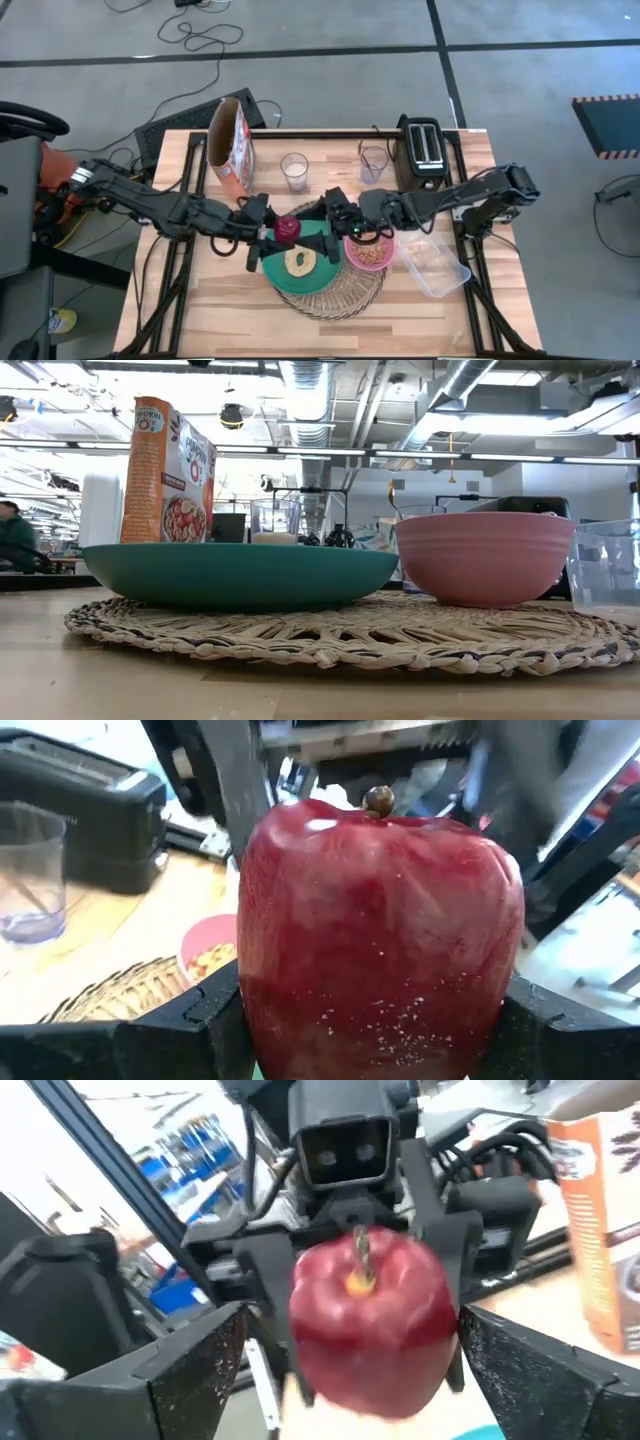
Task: Arrange a breakfast setting
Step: Put the apple on the brown placemat
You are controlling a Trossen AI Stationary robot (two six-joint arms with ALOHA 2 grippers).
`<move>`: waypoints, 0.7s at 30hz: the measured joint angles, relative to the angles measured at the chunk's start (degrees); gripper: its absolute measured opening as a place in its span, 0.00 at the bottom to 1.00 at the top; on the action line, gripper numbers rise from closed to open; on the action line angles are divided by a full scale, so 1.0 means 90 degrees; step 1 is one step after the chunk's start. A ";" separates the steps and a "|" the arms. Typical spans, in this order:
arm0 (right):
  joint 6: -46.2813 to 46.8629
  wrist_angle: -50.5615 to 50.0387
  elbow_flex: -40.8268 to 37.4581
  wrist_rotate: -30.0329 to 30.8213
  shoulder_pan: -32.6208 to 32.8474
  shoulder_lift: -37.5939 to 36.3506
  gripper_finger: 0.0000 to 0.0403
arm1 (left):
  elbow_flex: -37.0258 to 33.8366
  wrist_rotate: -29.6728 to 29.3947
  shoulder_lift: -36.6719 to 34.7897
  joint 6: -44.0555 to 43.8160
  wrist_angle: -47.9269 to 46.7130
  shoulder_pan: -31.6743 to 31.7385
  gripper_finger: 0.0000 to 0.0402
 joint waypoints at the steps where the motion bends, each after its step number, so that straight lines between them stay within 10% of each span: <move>1: -0.0052 0.0021 0.0000 0.0021 -0.0025 0.0057 0.98 | 0.0000 0.0026 0.0055 -0.0001 -0.0039 0.0029 0.60; 21: -0.0150 -0.0260 0.0007 -0.0037 -0.0285 0.0296 0.96 | -0.0010 0.0245 0.0173 0.0007 -0.0036 0.0300 0.60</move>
